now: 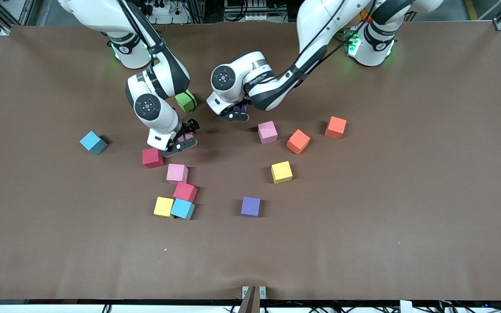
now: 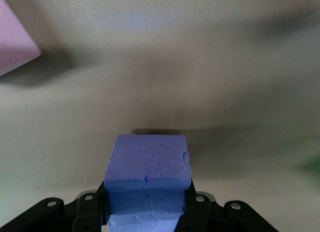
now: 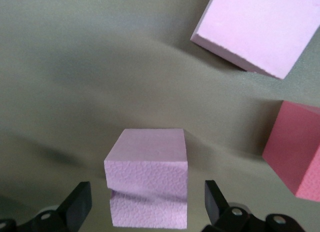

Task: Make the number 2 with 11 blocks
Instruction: 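Carry the purple cube to mid-table and release it with the left gripper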

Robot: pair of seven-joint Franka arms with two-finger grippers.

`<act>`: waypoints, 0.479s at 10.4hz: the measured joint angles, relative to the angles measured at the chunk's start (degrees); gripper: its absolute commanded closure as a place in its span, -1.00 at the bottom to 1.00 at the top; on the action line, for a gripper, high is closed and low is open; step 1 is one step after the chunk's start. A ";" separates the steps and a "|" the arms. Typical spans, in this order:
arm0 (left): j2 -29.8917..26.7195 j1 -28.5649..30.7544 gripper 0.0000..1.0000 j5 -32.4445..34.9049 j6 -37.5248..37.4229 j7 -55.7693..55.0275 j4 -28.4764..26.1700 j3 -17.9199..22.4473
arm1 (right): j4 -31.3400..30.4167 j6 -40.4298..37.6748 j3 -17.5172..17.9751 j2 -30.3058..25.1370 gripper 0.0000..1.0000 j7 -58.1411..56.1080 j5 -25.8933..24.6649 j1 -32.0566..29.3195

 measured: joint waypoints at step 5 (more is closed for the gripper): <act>1.60 -1.02 0.68 -0.23 2.24 -2.28 2.66 1.26 | -0.20 3.59 0.00 2.87 -0.28 -0.50 0.04 0.01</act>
